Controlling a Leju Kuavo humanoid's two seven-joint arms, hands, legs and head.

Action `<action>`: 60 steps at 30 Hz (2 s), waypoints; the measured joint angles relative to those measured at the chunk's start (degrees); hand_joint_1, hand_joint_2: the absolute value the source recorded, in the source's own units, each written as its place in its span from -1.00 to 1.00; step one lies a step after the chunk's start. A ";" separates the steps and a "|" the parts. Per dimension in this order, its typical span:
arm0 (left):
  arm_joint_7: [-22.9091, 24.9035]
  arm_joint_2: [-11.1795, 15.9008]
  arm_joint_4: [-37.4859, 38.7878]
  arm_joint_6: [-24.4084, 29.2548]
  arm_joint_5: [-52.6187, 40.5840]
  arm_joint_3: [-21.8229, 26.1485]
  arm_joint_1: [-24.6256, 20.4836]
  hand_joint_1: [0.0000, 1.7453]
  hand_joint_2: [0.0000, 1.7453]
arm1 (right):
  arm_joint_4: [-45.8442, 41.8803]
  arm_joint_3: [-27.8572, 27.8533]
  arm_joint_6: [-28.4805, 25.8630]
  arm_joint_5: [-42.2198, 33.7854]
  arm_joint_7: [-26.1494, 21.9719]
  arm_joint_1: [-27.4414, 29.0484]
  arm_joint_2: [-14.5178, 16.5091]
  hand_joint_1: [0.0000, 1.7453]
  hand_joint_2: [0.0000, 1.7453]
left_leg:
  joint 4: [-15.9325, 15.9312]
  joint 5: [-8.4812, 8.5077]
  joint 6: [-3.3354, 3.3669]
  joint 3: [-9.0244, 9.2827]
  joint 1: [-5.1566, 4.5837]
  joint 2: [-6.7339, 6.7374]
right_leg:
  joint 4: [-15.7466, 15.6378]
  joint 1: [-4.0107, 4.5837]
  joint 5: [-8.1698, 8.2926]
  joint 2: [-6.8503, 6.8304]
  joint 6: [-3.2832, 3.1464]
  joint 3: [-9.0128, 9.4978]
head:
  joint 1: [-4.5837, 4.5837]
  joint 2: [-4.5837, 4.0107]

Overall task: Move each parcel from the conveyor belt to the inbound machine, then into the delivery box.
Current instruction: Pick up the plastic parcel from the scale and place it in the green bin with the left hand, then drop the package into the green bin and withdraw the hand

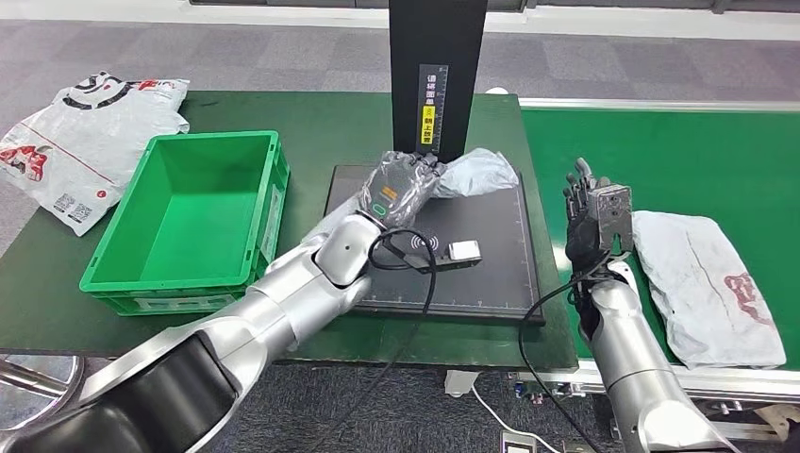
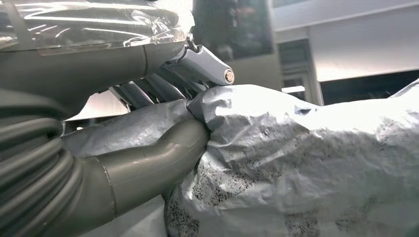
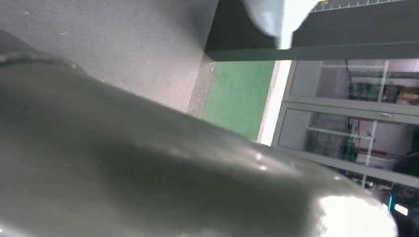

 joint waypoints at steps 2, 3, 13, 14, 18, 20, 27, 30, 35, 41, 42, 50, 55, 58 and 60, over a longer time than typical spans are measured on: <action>0.02 0.44 -0.59 0.14 -0.32 0.63 -0.31 1.00 1.00 | 0.48 0.00 0.01 -0.01 -0.02 -0.29 0.01 -1.00 -1.00 | 0.00 0.00 -0.01 -0.01 0.00 -0.01 | 0.00 0.00 0.00 -0.01 0.00 0.00 | 0.00 0.00; 0.03 0.59 -0.82 0.21 -0.46 0.82 -0.36 1.00 1.00 | 0.67 0.00 0.01 -0.01 -0.03 -0.41 0.01 -1.00 -1.00 | 0.00 0.00 -0.01 -0.01 0.00 -0.02 | 0.00 0.00 0.00 -0.01 0.00 0.00 | 0.00 0.01; 0.09 1.45 -1.86 0.29 -0.62 1.50 -0.46 1.00 1.00 | 1.93 0.00 0.01 0.00 -0.05 -0.97 0.04 -1.00 -1.00 | 0.00 -0.01 0.00 -0.03 0.00 -0.02 | -0.01 -0.01 -0.01 -0.02 0.00 0.00 | 0.00 0.01; 0.13 1.50 -1.92 0.29 -0.68 1.50 -0.46 1.00 1.00 | 1.99 0.00 0.01 0.00 -0.05 -0.98 0.04 -1.00 -1.00 | 0.00 -0.01 0.00 -0.02 0.00 -0.02 | -0.01 0.00 -0.01 -0.02 0.00 0.00 | 0.00 0.00; 1.80 2.14 -3.53 0.29 -5.24 3.06 -0.36 1.00 1.00 | 2.37 0.00 -0.28 0.20 0.15 -1.26 0.21 -1.00 -1.00 | -0.01 0.00 -0.01 -0.04 0.01 -0.01 | 0.01 0.00 0.00 -0.01 0.00 -0.01 | 0.00 0.00; 2.37 2.75 -4.90 0.32 -9.26 5.90 -0.41 1.00 1.00 | 3.09 0.00 -1.15 0.73 0.44 -1.75 0.58 -1.00 -1.00 | -0.01 0.00 -0.02 -0.04 0.01 0.00 | 0.02 0.01 0.00 0.01 0.00 -0.02 | 0.00 0.00; 14.75 5.96 -4.92 0.03 -20.43 11.91 -1.93 1.00 1.00 | 5.38 0.00 -3.33 1.46 1.16 -3.47 1.63 -1.00 -1.00 | -0.01 0.02 -0.04 -0.03 0.06 0.02 | 0.04 0.04 0.00 0.03 -0.01 -0.05 | 0.00 0.01; 22.17 9.67 -3.26 -1.21 -20.46 10.69 -4.55 1.00 1.00 | 5.82 0.00 -4.52 1.43 1.53 -3.38 1.57 -1.00 -1.00 | -0.01 0.05 -0.09 -0.03 0.07 0.13 | 0.06 0.06 0.01 0.14 -0.04 -0.10 | 0.00 0.00; 20.63 16.77 -0.75 -1.46 -20.45 10.25 -8.38 1.00 1.00 | 6.18 -0.02 -5.99 0.85 1.04 -1.62 0.54 -1.00 -1.00 | -0.01 0.07 -0.14 -0.02 0.12 0.29 | 0.07 0.11 0.03 0.29 -0.11 -0.21 | 0.00 0.01; 18.90 19.50 0.96 -3.42 -20.46 10.84 -10.37 1.00 1.00 | 2.72 -2.31 -8.19 0.10 1.47 3.91 -0.97 -1.00 -1.00 | -0.01 0.07 -0.15 -0.11 0.15 0.00 | 0.05 0.13 -0.01 0.02 -0.15 -0.14 | 0.00 0.01; 18.92 19.61 1.18 -4.15 -20.47 10.95 -10.62 1.00 1.00 | 1.91 -2.78 -8.31 0.05 1.65 4.84 -1.17 -1.00 -1.00 | -0.01 0.06 -0.15 -0.12 0.15 -0.01 | 0.04 0.12 -0.01 0.03 -0.15 -0.14 | 0.00 0.01; 20.07 20.70 2.38 -8.49 -20.51 11.06 -11.70 1.00 1.00 | -2.54 -5.34 -8.38 0.19 2.89 8.66 -2.07 -1.00 -1.00 | -0.01 0.04 -0.16 -0.12 0.14 0.07 | 0.02 0.13 0.00 0.11 -0.15 -0.19 | 0.00 0.01; 20.12 20.92 2.88 -8.56 -20.51 11.06 -11.90 1.00 1.00 | -3.52 -5.78 -8.38 0.24 2.97 9.26 -2.27 -1.00 -1.00 | -0.01 0.06 -0.19 -0.11 0.17 0.08 | 0.04 0.15 0.00 0.12 -0.16 -0.19 | 0.00 0.02; 20.13 20.98 3.01 -8.56 -20.52 11.06 -11.93 1.00 1.00 | -3.81 -5.82 -8.37 0.26 2.98 9.35 -2.36 -1.00 -1.00 | -0.01 0.06 -0.19 -0.11 0.17 0.09 | 0.05 0.15 0.00 0.12 -0.16 -0.19 | 0.00 0.02; 20.14 21.01 3.08 -8.63 -20.53 11.06 -11.95 1.00 1.00 | -3.90 -5.84 -8.38 0.26 2.98 9.37 -2.41 -1.00 -1.00 | -0.01 0.06 -0.19 -0.12 0.16 0.09 | 0.05 0.15 0.00 0.12 -0.16 -0.19 | 0.00 0.01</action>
